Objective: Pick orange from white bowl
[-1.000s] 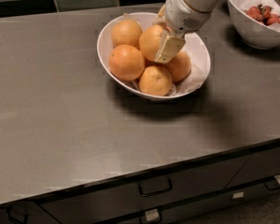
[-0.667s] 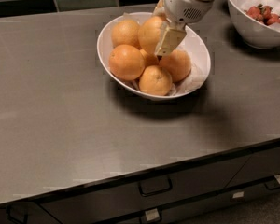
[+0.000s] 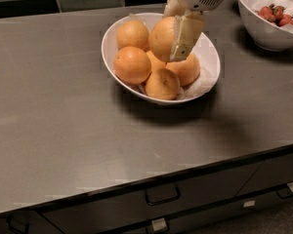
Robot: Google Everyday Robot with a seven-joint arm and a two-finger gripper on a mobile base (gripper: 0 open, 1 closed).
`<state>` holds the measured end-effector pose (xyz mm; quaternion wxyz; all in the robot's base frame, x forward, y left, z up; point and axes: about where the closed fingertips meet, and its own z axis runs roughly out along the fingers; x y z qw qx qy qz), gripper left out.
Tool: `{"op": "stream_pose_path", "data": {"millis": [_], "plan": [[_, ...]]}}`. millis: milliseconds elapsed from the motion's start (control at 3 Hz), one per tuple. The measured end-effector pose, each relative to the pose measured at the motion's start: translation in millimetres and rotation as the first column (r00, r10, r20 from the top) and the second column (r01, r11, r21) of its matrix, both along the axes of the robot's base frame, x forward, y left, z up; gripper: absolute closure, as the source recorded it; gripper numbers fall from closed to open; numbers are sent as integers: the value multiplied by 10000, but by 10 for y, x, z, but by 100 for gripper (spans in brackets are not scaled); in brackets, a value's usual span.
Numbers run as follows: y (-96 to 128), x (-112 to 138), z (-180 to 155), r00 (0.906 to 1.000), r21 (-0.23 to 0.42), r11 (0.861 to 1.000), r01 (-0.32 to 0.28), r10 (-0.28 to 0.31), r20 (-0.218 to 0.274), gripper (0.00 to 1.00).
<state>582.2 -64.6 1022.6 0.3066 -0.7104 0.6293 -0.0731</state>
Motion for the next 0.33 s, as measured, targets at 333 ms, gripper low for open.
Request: {"op": "stream_pose_path", "data": {"millis": [333], "plan": [[-18, -68, 163, 9990, -132, 9998, 179, -174, 405, 100]]}}
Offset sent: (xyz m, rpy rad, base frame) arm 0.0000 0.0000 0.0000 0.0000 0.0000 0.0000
